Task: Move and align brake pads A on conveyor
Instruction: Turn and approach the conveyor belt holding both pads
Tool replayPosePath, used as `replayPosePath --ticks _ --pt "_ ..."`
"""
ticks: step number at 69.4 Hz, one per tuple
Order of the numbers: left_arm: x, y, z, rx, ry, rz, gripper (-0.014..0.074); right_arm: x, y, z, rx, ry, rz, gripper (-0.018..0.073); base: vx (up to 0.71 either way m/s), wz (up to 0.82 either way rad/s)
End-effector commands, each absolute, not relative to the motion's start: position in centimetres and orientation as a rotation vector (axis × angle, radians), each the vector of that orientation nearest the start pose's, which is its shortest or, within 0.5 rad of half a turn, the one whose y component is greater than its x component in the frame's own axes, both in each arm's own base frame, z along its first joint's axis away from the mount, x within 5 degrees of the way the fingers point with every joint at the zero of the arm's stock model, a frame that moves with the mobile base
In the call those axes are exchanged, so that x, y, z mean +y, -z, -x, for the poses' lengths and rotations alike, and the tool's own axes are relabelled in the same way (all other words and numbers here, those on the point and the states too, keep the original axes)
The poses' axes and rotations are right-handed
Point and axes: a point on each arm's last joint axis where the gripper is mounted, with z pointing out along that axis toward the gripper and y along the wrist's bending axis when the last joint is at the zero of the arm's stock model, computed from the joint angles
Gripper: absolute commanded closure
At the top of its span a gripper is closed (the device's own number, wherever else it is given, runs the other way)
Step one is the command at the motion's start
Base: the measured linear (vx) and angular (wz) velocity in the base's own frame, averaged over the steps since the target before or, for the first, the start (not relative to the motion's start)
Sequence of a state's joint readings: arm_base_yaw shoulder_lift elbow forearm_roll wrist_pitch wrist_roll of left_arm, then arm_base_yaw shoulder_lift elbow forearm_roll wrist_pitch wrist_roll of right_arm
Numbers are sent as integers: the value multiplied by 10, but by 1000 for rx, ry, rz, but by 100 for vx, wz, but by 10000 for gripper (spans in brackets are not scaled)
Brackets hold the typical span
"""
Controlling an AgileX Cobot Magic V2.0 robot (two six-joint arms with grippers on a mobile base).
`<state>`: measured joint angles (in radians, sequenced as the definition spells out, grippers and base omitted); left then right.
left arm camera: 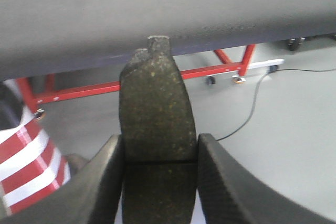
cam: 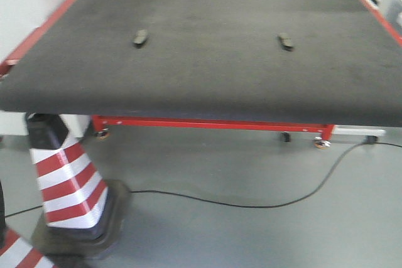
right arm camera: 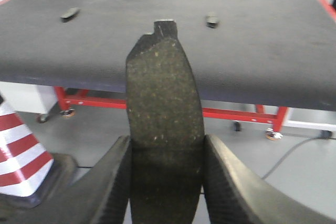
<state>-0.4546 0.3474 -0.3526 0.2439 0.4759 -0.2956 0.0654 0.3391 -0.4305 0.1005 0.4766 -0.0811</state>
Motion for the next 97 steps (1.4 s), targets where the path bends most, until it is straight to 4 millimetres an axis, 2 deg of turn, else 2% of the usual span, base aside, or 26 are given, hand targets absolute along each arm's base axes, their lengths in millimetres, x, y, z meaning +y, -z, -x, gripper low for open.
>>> replayPosePath --ticks 1,43,97 --pt "-29 -285 -78 1814 286 -291 603 8 -311 -79 1750 -82 73 564 5 -40" --pt "-29 -285 -78 1814 286 -291 603 8 -311 -79 1750 -82 73 564 10 -18" --pt "-29 -285 -78 1813 287 -290 603 8 -311 -79 1751 -83 74 564 34 5"
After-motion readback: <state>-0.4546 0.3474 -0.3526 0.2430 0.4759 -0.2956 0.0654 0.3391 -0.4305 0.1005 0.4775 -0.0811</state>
